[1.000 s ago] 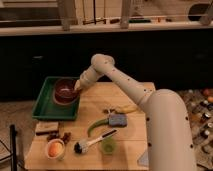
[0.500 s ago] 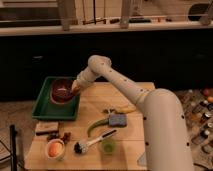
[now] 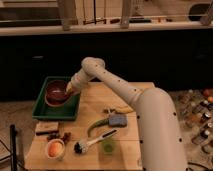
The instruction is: Stack bowls into tray
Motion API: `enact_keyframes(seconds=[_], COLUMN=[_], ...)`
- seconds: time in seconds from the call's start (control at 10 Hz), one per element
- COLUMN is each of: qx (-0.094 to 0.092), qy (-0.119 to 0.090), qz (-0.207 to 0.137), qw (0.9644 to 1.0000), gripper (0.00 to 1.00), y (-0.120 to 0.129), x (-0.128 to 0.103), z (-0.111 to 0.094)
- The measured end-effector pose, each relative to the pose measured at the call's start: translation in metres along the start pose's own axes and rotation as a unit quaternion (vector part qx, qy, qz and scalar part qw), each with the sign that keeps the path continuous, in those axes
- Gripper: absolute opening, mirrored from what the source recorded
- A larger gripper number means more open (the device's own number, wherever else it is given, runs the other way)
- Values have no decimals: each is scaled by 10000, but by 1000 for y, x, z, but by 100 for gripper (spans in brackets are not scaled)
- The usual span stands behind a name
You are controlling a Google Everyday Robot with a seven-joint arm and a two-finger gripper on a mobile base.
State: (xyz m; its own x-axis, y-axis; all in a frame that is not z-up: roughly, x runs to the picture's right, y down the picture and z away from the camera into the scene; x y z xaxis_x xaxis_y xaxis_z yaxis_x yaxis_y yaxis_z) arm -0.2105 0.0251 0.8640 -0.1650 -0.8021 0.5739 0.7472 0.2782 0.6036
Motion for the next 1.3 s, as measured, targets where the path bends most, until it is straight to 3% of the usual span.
enact_keyframes(seconds=[0.5, 0.8, 1.3], qx=[11, 67, 121], qy=[143, 90, -277], qz=[165, 160, 18], qw=[9998, 9998, 9995], gripper=[0, 1, 46], y=[2, 0, -1], x=[-2, 0, 1], z=[16, 25, 39])
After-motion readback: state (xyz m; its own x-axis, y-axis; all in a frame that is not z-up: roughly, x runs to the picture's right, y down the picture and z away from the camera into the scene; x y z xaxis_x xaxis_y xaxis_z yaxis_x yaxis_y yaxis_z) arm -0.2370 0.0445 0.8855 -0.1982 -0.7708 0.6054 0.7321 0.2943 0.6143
